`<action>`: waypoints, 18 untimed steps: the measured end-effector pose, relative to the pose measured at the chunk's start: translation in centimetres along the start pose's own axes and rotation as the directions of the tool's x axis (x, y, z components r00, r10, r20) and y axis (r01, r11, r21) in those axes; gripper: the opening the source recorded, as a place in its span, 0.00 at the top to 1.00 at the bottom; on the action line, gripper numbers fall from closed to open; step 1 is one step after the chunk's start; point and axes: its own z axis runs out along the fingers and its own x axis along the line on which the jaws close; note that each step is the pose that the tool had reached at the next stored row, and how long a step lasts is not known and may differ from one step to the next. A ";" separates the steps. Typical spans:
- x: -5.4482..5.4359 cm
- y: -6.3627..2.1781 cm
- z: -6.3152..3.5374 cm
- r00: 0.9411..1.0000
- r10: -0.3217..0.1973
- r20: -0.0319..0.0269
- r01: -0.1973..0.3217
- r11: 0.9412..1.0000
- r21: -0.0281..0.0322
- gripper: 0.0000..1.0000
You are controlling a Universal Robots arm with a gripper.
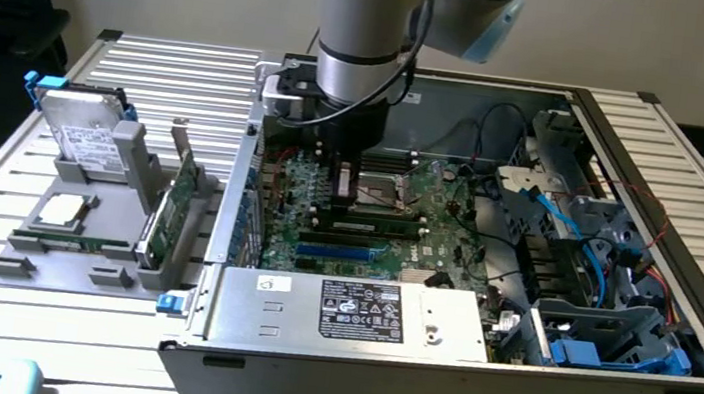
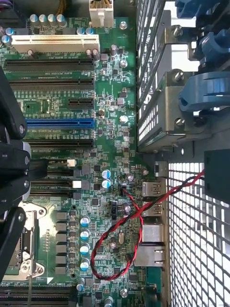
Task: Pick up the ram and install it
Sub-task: 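Press down the ram until it locks into place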
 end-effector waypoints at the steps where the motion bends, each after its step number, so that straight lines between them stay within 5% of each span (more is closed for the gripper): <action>1: 0.0 -0.12 -0.27 1.000 0.000 -0.002 0.000 1.000 -0.001 0.89; 18: 0.5 -3.82 -1.63 1.000 0.000 0.003 0.000 1.000 -0.001 0.89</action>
